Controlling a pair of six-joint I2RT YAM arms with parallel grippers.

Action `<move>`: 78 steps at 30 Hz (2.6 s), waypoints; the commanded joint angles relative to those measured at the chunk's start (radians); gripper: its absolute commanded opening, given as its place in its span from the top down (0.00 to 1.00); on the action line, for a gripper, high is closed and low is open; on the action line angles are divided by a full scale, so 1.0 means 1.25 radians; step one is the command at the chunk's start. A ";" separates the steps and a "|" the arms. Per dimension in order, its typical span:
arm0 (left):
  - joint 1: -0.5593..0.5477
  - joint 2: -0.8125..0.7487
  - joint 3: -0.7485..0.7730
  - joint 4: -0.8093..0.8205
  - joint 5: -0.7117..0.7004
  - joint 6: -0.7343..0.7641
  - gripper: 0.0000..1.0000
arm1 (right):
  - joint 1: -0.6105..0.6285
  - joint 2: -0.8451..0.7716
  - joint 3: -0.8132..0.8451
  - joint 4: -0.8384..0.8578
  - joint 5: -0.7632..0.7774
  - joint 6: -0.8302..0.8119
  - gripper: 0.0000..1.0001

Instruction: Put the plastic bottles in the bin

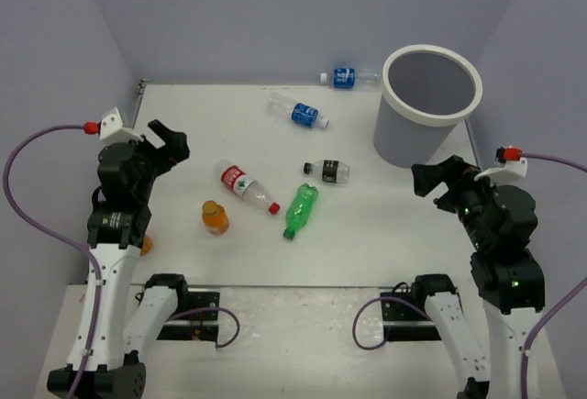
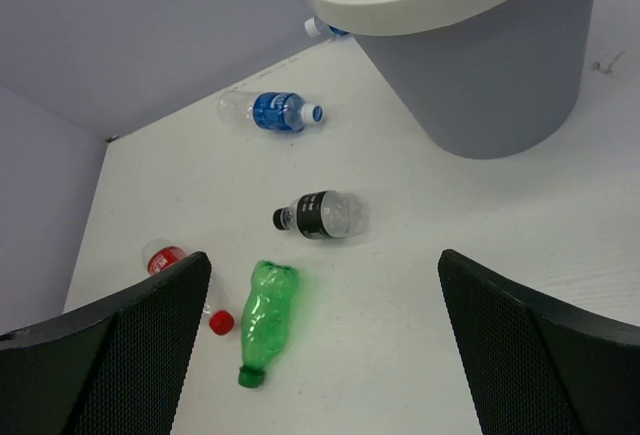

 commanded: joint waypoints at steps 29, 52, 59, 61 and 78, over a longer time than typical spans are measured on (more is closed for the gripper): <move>-0.011 0.063 -0.151 0.073 0.119 -0.046 0.00 | 0.595 0.684 0.003 0.241 0.268 0.185 0.01; -0.011 0.090 -0.161 0.067 0.087 -0.042 0.00 | 0.648 0.902 0.040 0.354 0.342 0.295 0.74; -0.011 0.095 -0.162 0.065 0.082 -0.050 0.00 | 0.647 0.618 0.029 0.366 0.407 0.096 0.82; -0.011 0.096 -0.163 0.064 0.081 -0.052 0.00 | 0.635 0.544 0.065 0.373 0.473 0.015 0.84; -0.012 0.113 -0.163 0.080 0.081 -0.062 0.00 | 0.130 0.840 0.654 0.408 0.664 -0.229 0.85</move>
